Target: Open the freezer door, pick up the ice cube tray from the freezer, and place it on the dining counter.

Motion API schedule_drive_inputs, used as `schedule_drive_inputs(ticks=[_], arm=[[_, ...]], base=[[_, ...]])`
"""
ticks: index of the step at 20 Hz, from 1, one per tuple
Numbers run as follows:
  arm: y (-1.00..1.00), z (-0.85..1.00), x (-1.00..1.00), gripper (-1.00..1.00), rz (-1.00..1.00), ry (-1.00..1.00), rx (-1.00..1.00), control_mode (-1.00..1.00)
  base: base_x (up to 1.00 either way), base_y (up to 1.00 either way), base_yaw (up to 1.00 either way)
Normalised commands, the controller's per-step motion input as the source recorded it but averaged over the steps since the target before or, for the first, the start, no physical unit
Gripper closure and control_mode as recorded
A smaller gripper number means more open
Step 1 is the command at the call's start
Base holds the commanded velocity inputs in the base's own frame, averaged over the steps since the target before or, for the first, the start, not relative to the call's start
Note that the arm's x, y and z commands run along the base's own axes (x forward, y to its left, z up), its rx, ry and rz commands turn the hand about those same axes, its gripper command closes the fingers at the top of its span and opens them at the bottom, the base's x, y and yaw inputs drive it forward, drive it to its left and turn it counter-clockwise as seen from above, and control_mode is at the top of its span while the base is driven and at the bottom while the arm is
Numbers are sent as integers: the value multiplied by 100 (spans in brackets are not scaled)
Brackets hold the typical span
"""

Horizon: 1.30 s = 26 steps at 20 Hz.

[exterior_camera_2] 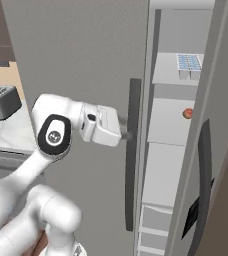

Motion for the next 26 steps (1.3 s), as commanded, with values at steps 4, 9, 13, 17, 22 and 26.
schedule_drive_inputs(ticks=[4, 9, 13, 17, 22, 26], arm=[[-74, -14, 62, -100, -13, -13, 16, -100], [-84, -18, 22, -100, -9, -18, 10, -100], [-91, -29, 0, -100, -9, -21, 1, -100], [-92, -22, 0, -100, -5, -12, 0, -100], [-72, -23, 0, -100, -1, -10, 0, -100], [-55, -25, 2, -100, -1, -11, 0, -100]], base=[[0, 0, 0], [0, 0, 0], [0, 0, 0], [0, 0, 0], [0, 0, 0], [0, 0, 0]])
